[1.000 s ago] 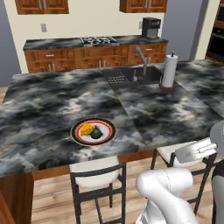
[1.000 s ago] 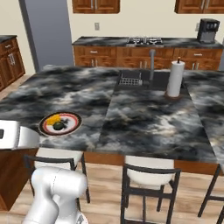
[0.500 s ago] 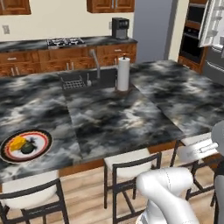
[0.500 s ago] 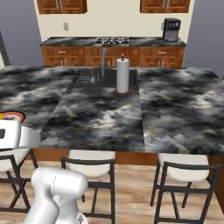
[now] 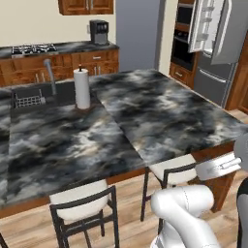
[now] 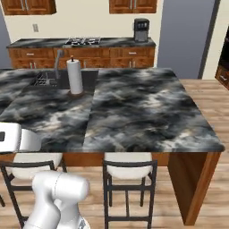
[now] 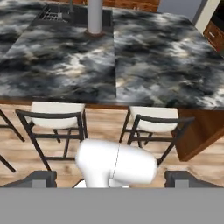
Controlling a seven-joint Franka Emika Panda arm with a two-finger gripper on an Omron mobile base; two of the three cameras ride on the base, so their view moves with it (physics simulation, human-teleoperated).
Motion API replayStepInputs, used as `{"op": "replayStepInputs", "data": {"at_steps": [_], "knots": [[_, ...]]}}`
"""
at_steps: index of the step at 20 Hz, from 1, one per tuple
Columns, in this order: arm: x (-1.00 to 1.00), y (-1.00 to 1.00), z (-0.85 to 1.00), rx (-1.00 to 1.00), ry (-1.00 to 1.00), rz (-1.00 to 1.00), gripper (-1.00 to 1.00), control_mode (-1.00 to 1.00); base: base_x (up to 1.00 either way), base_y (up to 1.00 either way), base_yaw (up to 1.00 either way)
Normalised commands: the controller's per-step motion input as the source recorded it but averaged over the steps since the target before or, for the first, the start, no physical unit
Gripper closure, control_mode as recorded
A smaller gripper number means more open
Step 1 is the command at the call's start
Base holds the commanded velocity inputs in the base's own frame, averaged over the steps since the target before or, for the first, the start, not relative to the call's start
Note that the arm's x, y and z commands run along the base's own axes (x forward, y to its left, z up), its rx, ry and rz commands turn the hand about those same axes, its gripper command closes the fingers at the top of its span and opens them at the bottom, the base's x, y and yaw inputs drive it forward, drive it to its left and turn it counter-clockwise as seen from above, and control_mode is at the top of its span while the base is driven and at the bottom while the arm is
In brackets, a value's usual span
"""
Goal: Take the cheese, fish, and squash from the fridge and place them on the plate on the dining counter to create an appetizer plate.
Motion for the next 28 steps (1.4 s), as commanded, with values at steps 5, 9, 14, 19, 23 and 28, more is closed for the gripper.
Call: {"op": "replayStepInputs", "data": {"at_steps": [5, 9, 14, 19, 23, 28], "knots": [[0.00, 0.00, 0.00, 0.00, 0.00, 0.00, -1.00, 1.00, 0.00, -1.00, -0.19], [0.00, 0.00, 0.00, 0.00, 0.00, 0.00, -1.00, 1.00, 0.00, -1.00, -0.20], [0.00, 0.00, 0.00, 0.00, 0.00, 0.00, -1.00, 1.00, 0.00, -1.00, -0.20], [0.00, 0.00, 0.00, 0.00, 0.00, 0.00, -1.00, 1.00, 0.00, -1.00, -0.19], [0.00, 0.00, 0.00, 0.00, 0.00, 0.00, -1.00, 1.00, 0.00, -1.00, -0.19], [0.00, 0.00, 0.00, 0.00, 0.00, 0.00, -1.00, 1.00, 0.00, -1.00, -0.18]]}}
